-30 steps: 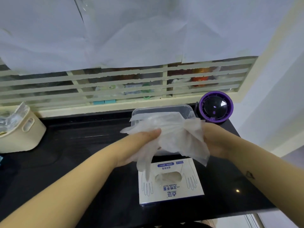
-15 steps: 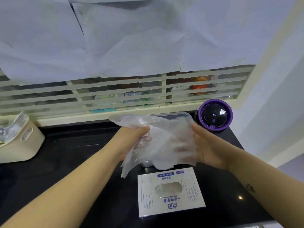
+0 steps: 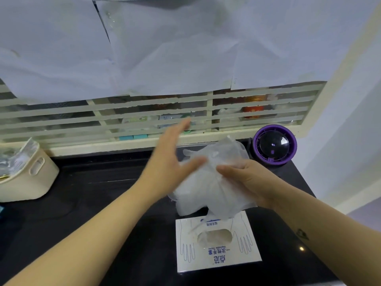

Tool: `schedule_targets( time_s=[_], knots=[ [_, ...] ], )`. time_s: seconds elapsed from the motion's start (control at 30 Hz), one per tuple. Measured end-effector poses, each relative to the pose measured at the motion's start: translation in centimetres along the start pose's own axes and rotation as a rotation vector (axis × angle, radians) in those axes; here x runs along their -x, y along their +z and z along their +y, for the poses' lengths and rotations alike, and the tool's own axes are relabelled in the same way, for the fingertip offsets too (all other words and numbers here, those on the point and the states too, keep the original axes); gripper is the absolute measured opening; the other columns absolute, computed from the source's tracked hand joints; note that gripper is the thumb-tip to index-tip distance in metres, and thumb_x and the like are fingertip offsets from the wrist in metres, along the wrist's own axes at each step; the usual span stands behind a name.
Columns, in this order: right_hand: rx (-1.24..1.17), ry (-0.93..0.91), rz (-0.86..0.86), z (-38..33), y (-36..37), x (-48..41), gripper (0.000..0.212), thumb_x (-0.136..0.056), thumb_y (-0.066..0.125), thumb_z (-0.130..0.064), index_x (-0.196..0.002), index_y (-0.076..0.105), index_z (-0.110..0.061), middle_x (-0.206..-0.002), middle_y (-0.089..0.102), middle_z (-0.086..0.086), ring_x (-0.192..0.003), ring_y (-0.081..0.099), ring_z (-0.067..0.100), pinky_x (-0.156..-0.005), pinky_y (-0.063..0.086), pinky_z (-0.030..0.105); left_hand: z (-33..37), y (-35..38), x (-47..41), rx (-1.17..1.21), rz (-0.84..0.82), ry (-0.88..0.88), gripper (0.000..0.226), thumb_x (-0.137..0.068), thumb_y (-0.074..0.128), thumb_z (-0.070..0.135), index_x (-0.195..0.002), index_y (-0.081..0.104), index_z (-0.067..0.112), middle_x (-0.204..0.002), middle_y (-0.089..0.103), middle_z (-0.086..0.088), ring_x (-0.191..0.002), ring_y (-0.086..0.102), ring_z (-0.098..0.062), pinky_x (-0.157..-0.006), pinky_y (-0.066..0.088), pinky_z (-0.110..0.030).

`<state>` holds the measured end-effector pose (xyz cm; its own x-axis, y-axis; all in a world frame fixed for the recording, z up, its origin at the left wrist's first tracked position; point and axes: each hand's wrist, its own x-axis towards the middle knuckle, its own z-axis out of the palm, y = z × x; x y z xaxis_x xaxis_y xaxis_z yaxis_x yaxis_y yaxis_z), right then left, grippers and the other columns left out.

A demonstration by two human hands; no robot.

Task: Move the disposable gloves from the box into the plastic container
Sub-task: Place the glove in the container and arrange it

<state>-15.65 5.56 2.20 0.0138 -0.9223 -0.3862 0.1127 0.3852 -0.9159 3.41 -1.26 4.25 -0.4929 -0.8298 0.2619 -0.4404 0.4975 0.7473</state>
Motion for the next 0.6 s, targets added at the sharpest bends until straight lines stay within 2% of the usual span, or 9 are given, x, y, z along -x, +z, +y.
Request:
schedule_targets(
  time_s=[0.07,0.1,0.17,0.2,0.33,0.43,0.5,0.53,0.6],
  knots=[
    [0.057,-0.024,-0.038,-0.2,0.4,0.0,0.039,-0.068,0.072,-0.034,-0.097,0.070,-0.008,-0.086,0.073,0.010,-0.078,0.070,0.024,-0.072,0.059,0.034,0.3,1.3,0.1,-0.090,-0.268,0.053,0.074,-0.073,0.068,0.057,-0.136,0.029,0.049,-0.127,0.038,0.034,-0.116,0.036,0.018,-0.094,0.029,0.000],
    [0.083,-0.045,-0.045,-0.3,0.6,0.0,0.039,-0.066,0.073,-0.035,-0.097,0.070,-0.011,-0.086,0.073,0.010,-0.079,0.070,0.024,-0.075,0.057,0.035,0.1,2.0,0.3,-0.101,-0.302,0.075,0.062,-0.077,0.069,0.052,-0.131,0.038,0.047,-0.119,0.043,0.034,-0.109,0.042,0.017,-0.092,0.035,-0.003],
    [0.134,-0.083,-0.043,-0.5,0.5,0.1,0.043,-0.061,0.072,-0.040,-0.095,0.070,-0.014,-0.084,0.073,0.008,-0.078,0.070,0.021,-0.077,0.056,0.035,-0.4,2.8,0.4,-0.058,-0.200,0.102,0.023,-0.087,0.067,0.038,-0.106,0.056,0.043,-0.098,0.055,0.030,-0.094,0.052,0.013,-0.082,0.042,-0.007],
    [0.148,-0.088,-0.038,-0.5,0.3,0.2,0.046,-0.061,0.071,-0.043,-0.096,0.069,-0.013,-0.084,0.073,0.007,-0.078,0.070,0.021,-0.077,0.055,0.035,-0.6,2.8,0.5,-0.016,-0.133,0.102,0.015,-0.089,0.066,0.032,-0.094,0.057,0.043,-0.090,0.058,0.027,-0.089,0.055,0.012,-0.078,0.043,-0.008],
    [0.125,-0.052,0.003,-0.9,-0.9,0.5,0.063,-0.065,0.064,-0.049,-0.105,0.063,0.001,-0.092,0.069,0.017,-0.083,0.065,0.032,-0.085,0.051,0.044,-1.3,2.3,0.5,0.060,-0.019,0.072,0.026,-0.090,0.065,0.017,-0.085,0.056,0.041,-0.085,0.061,0.021,-0.087,0.057,0.006,-0.077,0.042,-0.006],
    [0.174,-0.053,0.111,-1.3,-1.9,0.7,0.054,-0.069,0.063,-0.049,-0.096,0.066,-0.002,-0.090,0.070,0.018,-0.085,0.069,0.034,-0.090,0.052,0.049,-1.7,1.2,0.3,0.086,0.098,0.034,0.035,-0.089,0.056,0.001,-0.082,0.057,0.035,-0.087,0.060,0.015,-0.082,0.055,0.003,-0.074,0.041,-0.007],
    [0.231,-0.075,0.158,-1.3,-2.7,0.8,0.055,-0.074,0.065,-0.052,-0.096,0.066,-0.002,-0.102,0.064,0.030,-0.098,0.063,0.046,-0.093,0.048,0.059,-2.1,0.4,-0.1,0.168,0.168,-0.018,0.043,-0.086,0.045,-0.011,-0.072,0.057,0.028,-0.082,0.059,0.014,-0.078,0.053,0.004,-0.074,0.041,-0.008],
    [0.256,-0.087,0.171,-1.3,-3.2,0.8,0.048,-0.079,0.064,-0.049,-0.096,0.067,-0.005,-0.104,0.063,0.030,-0.099,0.062,0.045,-0.092,0.048,0.059,-2.5,-0.1,-0.3,0.235,0.170,-0.049,0.045,-0.084,0.042,-0.013,-0.066,0.057,0.025,-0.078,0.060,0.013,-0.076,0.054,0.001,-0.076,0.042,-0.012],
    [0.249,-0.117,0.164,-2.0,-3.6,1.1,0.024,-0.089,0.061,-0.035,-0.090,0.069,-0.013,-0.094,0.070,0.013,-0.086,0.069,0.028,-0.084,0.057,0.047,-3.2,-1.2,-0.8,0.339,0.090,-0.123,0.042,-0.082,0.039,-0.001,-0.057,0.059,0.026,-0.071,0.062,0.008,-0.074,0.055,-0.009,-0.077,0.045,-0.024]
  ],
)
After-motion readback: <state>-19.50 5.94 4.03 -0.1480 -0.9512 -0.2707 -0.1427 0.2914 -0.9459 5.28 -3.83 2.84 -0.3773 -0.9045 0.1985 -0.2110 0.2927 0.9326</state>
